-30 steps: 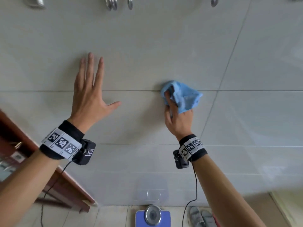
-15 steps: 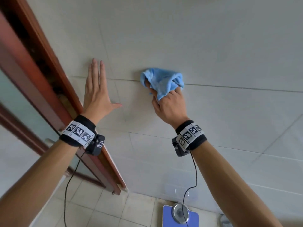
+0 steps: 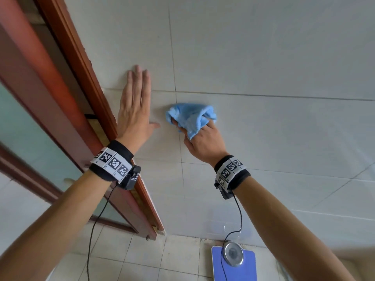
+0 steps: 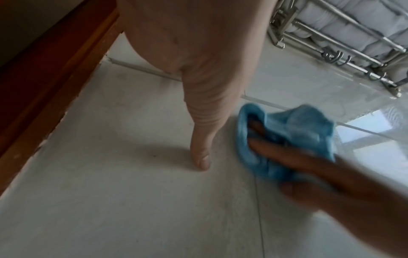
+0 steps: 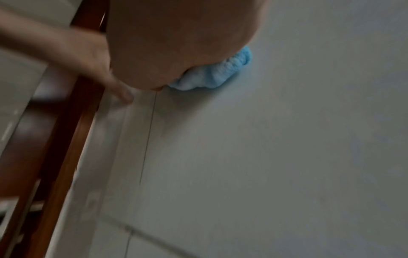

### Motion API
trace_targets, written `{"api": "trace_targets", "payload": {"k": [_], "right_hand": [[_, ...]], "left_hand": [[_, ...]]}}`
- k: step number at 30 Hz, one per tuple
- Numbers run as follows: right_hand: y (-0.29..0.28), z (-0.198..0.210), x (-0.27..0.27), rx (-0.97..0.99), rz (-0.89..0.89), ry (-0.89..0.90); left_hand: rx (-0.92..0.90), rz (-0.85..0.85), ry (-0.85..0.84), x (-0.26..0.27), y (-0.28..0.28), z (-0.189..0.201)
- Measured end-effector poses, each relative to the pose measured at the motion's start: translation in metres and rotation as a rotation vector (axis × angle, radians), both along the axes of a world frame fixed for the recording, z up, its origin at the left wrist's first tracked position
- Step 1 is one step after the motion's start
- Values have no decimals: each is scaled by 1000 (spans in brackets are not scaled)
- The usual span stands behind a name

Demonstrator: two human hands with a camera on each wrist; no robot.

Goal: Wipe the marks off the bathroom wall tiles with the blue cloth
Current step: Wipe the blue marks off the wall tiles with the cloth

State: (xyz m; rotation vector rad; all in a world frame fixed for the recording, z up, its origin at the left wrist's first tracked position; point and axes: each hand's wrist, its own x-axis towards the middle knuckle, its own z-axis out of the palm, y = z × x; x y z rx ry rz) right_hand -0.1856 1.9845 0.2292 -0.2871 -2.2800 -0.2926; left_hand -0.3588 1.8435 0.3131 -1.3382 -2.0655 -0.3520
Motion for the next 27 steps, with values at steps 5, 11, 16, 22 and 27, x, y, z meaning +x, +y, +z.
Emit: {"api": "trace_targets", "payload": {"k": [5, 11, 16, 22, 27], "right_hand": [[-10, -75, -10, 154, -18, -285], [-11, -86, -13, 233, 5, -286], [-11, 24, -20, 29, -148, 79], [-15, 186, -51, 134, -245, 432], [-17, 175, -65, 121, -212, 312]], "left_hand": [[-9, -19, 37, -7, 2, -3], [3, -53, 61, -14, 2, -5], [34, -129, 20, -20, 1, -7], [-4, -121, -3, -20, -4, -4], [144, -10, -161, -27, -8, -5]]}}
